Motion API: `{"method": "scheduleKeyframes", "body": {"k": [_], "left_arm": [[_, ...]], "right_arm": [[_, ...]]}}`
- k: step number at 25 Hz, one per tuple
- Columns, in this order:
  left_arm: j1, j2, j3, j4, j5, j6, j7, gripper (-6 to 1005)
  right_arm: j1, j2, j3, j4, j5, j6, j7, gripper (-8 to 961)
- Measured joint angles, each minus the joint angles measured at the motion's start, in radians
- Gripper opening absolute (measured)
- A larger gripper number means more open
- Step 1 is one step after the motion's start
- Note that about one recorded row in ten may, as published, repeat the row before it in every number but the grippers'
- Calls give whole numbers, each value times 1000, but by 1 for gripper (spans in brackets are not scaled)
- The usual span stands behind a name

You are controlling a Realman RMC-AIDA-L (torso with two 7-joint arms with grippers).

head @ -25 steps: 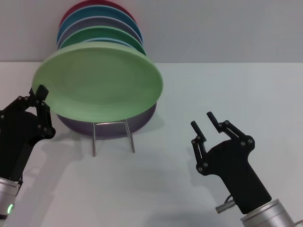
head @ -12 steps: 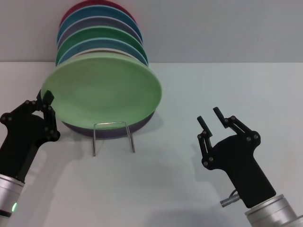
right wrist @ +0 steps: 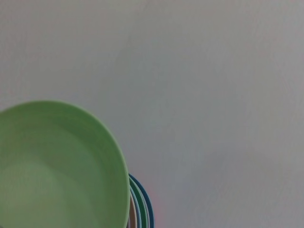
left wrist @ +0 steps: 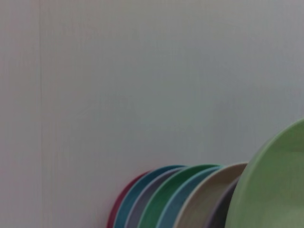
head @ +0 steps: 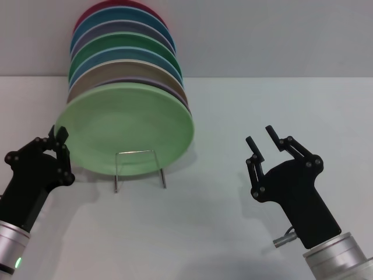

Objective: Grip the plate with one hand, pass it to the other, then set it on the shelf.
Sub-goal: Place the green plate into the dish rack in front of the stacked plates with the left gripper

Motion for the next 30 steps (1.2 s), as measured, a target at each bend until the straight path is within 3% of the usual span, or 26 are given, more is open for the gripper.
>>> {"method": "scheduleKeyframes", "body": {"k": [22,26,30], "left_arm": [[35,2,10,-1,5,-38,-1,176],[81,4,10,0,3,22,-2,239],[168,4,12,0,5,140,-9,302]], "right_arm": [[16,1,38,-2,0,23,0,318],[19,2,81,-7,0,25,4,322],[21,4,144,-14,0,35,20,325]]}}
